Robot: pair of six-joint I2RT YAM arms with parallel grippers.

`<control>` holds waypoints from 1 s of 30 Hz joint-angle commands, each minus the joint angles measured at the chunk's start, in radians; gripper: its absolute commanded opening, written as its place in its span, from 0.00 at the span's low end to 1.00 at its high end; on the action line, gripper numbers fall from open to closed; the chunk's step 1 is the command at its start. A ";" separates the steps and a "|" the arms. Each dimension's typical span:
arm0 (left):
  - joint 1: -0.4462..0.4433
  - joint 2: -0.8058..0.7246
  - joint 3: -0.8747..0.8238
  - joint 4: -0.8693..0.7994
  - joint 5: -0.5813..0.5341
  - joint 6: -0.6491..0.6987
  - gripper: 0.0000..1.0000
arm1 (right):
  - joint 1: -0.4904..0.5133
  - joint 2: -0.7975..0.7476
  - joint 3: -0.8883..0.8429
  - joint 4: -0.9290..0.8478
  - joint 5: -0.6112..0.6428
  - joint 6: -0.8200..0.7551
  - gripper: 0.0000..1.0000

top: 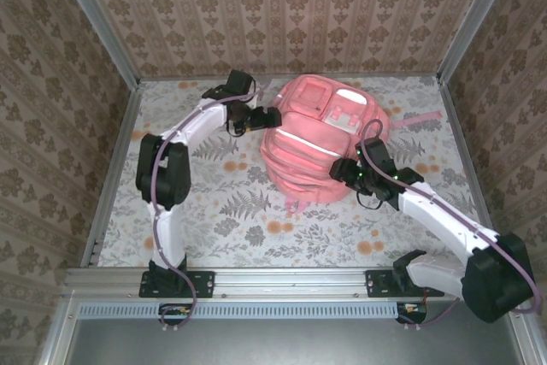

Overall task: Pack the student bag
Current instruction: Rotate the student bag at the center of the table.

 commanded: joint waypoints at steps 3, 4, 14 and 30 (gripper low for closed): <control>0.036 0.156 0.214 -0.043 0.117 0.071 0.92 | 0.012 0.095 -0.032 0.134 -0.064 0.082 0.62; 0.035 0.191 0.241 -0.047 0.131 0.072 0.90 | 0.011 0.114 -0.028 0.141 -0.065 0.083 0.62; 0.030 0.194 0.102 0.066 0.188 0.023 0.16 | -0.004 0.228 0.057 0.098 -0.049 -0.003 0.56; -0.044 -0.333 -0.620 0.318 0.019 -0.225 0.00 | -0.189 0.423 0.292 -0.034 -0.038 -0.269 0.49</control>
